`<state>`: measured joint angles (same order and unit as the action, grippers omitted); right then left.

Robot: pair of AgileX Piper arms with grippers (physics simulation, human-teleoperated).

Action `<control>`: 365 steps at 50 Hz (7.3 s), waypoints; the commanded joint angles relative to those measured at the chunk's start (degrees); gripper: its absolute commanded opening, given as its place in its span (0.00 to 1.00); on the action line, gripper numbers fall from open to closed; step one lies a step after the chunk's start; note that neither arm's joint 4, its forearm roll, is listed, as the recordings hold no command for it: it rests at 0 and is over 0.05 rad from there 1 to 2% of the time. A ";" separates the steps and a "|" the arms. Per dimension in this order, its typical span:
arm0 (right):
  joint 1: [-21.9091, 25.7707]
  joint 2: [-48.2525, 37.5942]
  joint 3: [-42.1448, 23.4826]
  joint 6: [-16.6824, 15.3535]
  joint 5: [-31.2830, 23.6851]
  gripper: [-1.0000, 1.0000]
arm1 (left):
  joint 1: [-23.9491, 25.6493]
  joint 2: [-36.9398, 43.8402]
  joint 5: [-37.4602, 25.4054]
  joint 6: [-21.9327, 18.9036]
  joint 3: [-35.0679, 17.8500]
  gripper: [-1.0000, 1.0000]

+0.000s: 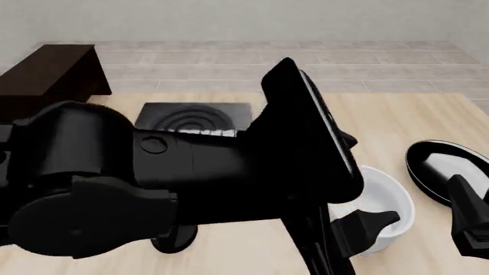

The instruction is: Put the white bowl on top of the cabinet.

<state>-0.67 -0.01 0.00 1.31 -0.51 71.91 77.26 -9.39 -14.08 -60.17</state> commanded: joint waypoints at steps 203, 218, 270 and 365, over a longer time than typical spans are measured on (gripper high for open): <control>-0.87 0.00 0.00 1.88 -0.46 1.00 | -16.67 29.36 -0.92 -22.57 -13.58 0.00; -0.88 0.00 0.00 1.86 -0.47 1.00 | -19.39 23.35 -1.21 -20.12 -14.39 0.00; -0.70 0.00 0.00 1.61 -0.65 1.00 | -51.67 10.17 -12.93 -8.79 -25.24 0.00; -0.76 0.00 0.00 -0.13 -1.48 1.00 | -86.74 36.43 -11.96 -6.53 -37.60 0.00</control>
<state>-1.40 -0.02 0.00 1.32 -1.99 -13.31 112.35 -21.76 -21.24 -99.17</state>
